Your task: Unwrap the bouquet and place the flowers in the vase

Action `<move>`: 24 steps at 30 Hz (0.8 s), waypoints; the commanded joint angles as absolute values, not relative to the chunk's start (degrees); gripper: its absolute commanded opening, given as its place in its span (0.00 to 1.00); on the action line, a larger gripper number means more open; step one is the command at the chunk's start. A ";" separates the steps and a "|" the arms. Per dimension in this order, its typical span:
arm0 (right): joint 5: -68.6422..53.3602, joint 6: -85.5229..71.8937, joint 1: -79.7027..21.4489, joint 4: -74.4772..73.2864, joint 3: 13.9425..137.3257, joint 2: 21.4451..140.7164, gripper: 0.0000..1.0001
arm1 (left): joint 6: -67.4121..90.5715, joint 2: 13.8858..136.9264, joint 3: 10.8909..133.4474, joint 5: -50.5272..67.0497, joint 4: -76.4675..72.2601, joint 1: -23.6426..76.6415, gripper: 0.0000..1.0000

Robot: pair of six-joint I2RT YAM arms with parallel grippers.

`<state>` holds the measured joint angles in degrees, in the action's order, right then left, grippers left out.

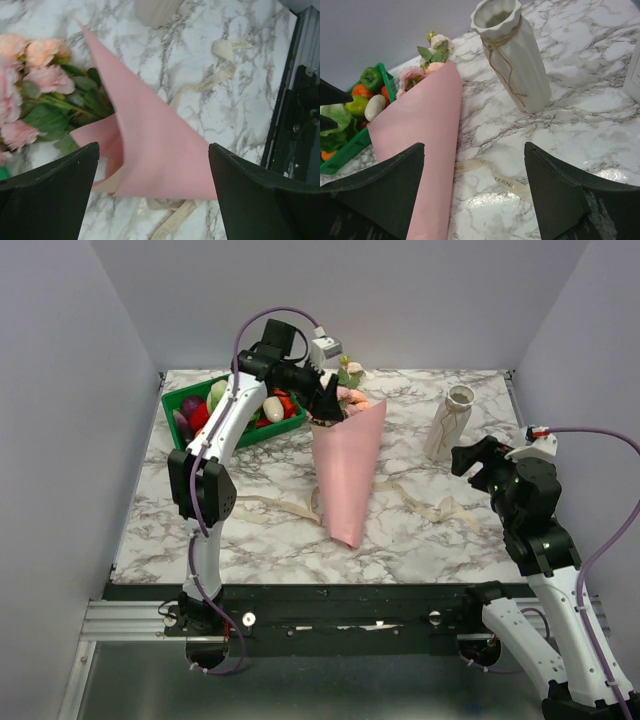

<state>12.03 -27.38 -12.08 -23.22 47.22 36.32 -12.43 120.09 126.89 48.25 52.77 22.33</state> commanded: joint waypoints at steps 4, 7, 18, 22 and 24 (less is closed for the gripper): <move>10.46 -27.07 -12.57 -22.24 46.58 36.04 0.88 | -17.49 124.80 123.23 51.94 54.41 16.00 0.99; 10.55 -27.16 -12.57 -22.24 46.58 36.21 0.88 | -19.15 125.42 120.68 52.21 54.93 15.64 0.98; 9.76 -27.60 -12.57 -21.89 46.32 36.83 0.88 | -21.80 123.75 111.09 56.59 54.58 14.33 0.84; 9.41 -27.69 -12.57 -21.89 46.06 36.74 0.87 | -21.97 123.14 110.22 58.01 52.21 14.59 0.85; 9.32 -27.86 -12.57 -21.97 45.97 36.65 0.87 | -21.45 122.87 110.21 58.53 50.63 14.85 0.85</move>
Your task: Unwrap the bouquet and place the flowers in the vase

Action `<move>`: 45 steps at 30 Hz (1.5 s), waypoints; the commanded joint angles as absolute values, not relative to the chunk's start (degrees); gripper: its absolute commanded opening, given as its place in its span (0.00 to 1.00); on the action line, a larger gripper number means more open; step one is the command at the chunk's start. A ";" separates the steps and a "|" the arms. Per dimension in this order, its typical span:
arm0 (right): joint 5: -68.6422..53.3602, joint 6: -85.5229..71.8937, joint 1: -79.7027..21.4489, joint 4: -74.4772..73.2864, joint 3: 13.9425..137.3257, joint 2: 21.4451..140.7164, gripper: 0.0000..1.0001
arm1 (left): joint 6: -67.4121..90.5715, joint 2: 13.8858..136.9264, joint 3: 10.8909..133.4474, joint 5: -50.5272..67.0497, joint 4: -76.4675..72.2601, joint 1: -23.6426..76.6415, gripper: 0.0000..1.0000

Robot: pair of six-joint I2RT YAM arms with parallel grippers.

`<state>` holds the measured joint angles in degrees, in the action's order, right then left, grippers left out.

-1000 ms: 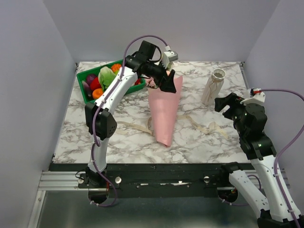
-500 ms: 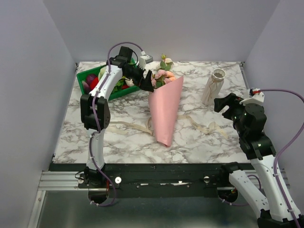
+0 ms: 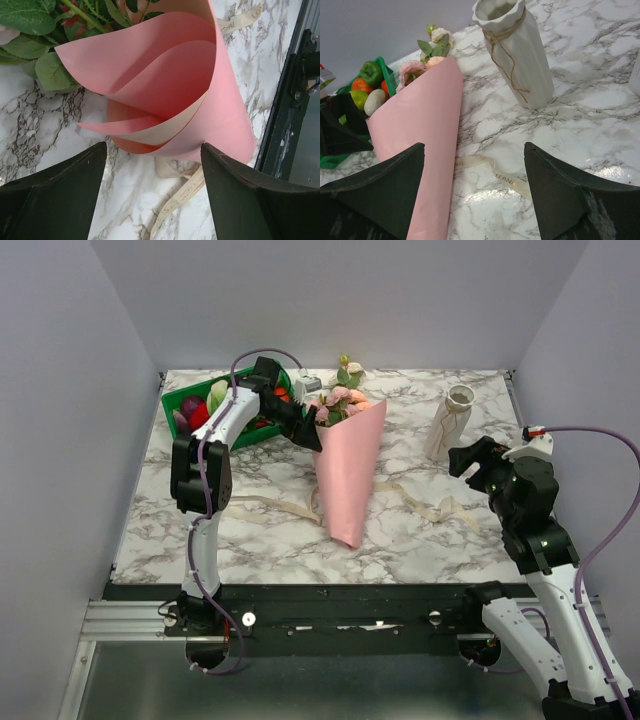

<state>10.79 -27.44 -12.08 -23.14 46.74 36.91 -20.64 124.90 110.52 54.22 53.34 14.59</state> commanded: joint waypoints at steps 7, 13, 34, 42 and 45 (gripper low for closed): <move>9.93 -27.77 -12.57 -22.32 46.14 36.30 0.86 | -26.97 125.15 113.47 61.43 58.00 16.34 0.72; 10.11 -28.39 -12.57 -22.41 46.32 36.74 0.86 | -31.55 125.16 115.05 61.96 65.21 17.84 0.40; 9.40 -29.00 -12.57 -22.76 47.02 35.77 0.86 | -15.21 119.09 130.51 61.70 65.05 28.29 0.31; 10.98 -28.83 -12.57 -23.73 47.63 35.07 0.86 | -5.64 122.34 139.04 59.33 60.23 33.83 0.99; 11.86 -28.65 -12.48 -24.17 47.90 34.89 0.87 | -1.68 121.82 137.56 59.33 55.04 34.01 0.99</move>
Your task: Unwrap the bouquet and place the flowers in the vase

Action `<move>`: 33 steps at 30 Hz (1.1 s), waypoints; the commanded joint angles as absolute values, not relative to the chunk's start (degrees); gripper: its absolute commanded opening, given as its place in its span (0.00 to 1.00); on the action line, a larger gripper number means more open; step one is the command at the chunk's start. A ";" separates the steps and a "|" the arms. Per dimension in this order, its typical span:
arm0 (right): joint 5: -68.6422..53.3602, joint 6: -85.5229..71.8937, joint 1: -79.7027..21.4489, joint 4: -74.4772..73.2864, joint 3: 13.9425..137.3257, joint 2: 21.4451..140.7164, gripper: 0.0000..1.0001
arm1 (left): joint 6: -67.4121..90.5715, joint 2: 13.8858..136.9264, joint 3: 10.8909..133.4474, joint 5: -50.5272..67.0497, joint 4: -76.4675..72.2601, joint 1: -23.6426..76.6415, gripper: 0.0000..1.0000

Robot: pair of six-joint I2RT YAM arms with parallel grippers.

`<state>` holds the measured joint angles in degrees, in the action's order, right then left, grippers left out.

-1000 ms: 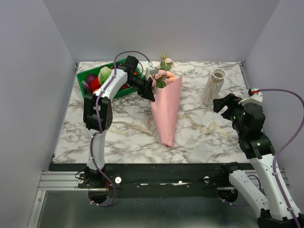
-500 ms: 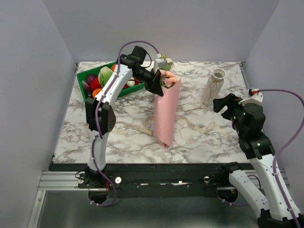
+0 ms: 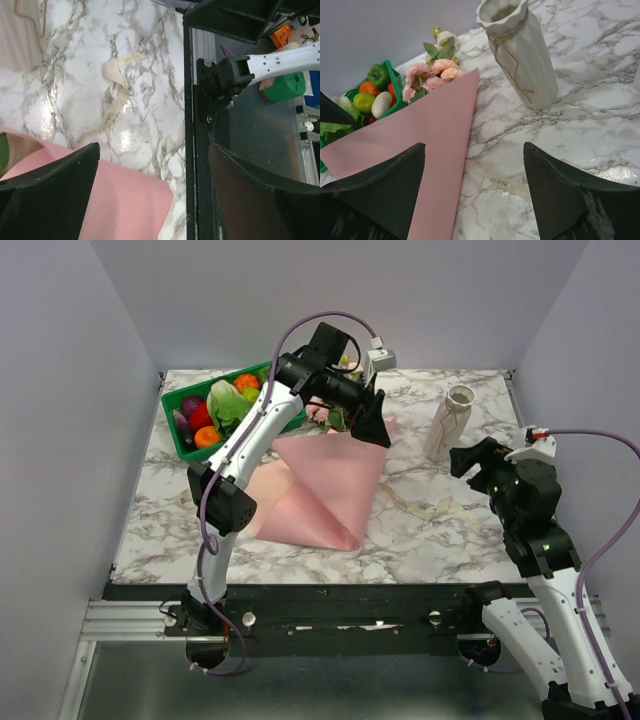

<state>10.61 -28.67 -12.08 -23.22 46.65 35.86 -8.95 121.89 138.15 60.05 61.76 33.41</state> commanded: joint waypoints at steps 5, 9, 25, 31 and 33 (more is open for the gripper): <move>13.36 -27.95 -12.57 -24.70 48.69 34.54 0.88 | -2.72 121.03 136.06 49.59 54.58 31.21 0.99; 12.92 -27.25 -12.57 -24.52 48.78 34.19 0.89 | -2.90 119.71 130.36 43.16 52.65 24.45 0.99; 10.36 -20.84 -15.02 -22.41 47.37 36.73 0.89 | -16.69 107.41 91.24 36.67 49.57 12.04 0.99; 18.36 -19.25 -22.32 -23.03 49.48 39.90 0.90 | -15.21 107.22 87.97 31.47 43.25 12.57 0.99; 18.63 -19.16 -23.46 -22.50 49.57 40.08 0.90 | -14.94 108.80 89.72 31.64 41.67 12.66 0.99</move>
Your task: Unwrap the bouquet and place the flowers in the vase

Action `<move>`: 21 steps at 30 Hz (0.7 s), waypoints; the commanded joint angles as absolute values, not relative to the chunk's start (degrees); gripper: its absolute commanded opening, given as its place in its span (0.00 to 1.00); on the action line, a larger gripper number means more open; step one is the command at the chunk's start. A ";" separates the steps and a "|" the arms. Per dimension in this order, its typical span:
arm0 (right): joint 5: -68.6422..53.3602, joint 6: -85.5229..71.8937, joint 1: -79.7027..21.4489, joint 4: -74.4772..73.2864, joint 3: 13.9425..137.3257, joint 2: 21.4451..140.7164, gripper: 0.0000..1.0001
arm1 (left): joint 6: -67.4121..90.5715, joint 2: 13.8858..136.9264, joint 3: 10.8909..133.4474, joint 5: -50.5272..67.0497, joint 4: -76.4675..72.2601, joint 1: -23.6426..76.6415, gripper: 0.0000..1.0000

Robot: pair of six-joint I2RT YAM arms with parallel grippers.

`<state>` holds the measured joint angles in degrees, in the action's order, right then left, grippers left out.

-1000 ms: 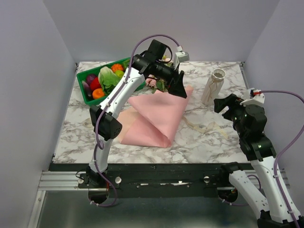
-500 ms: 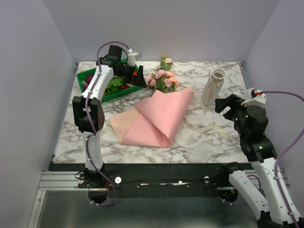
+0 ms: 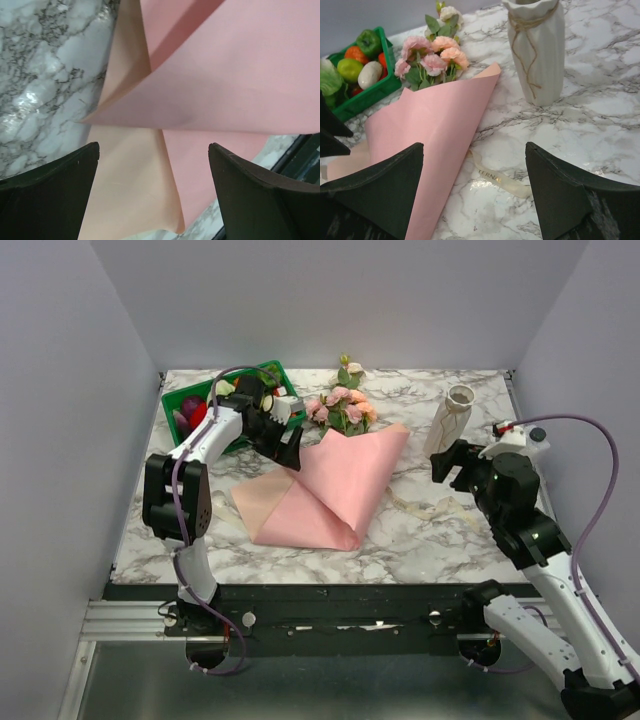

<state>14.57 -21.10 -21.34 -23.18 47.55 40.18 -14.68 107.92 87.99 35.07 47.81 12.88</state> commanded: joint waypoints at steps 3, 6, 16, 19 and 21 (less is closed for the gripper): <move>18.11 -18.90 -23.91 -22.24 49.13 39.64 0.90 | -15.99 110.91 92.80 33.38 40.34 12.66 0.99; 18.02 -18.98 -23.91 -22.41 49.13 38.85 0.90 | -19.32 115.11 98.40 40.04 47.06 13.18 0.99; 18.02 -18.63 -23.99 -23.03 50.89 37.71 0.89 | -33.48 126.30 112.58 51.76 72.06 14.94 0.95; 17.84 -18.89 -23.99 -22.94 51.42 37.53 0.89 | -33.75 125.95 115.56 53.61 74.61 15.20 0.93; 17.40 -18.98 -23.91 -22.85 51.68 37.35 0.89 | -35.06 126.12 118.64 55.10 79.51 16.17 0.91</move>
<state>16.84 -19.53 -23.59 -23.18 49.67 38.15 -30.96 127.26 111.63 48.56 68.27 15.25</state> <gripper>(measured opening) 0.895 0.928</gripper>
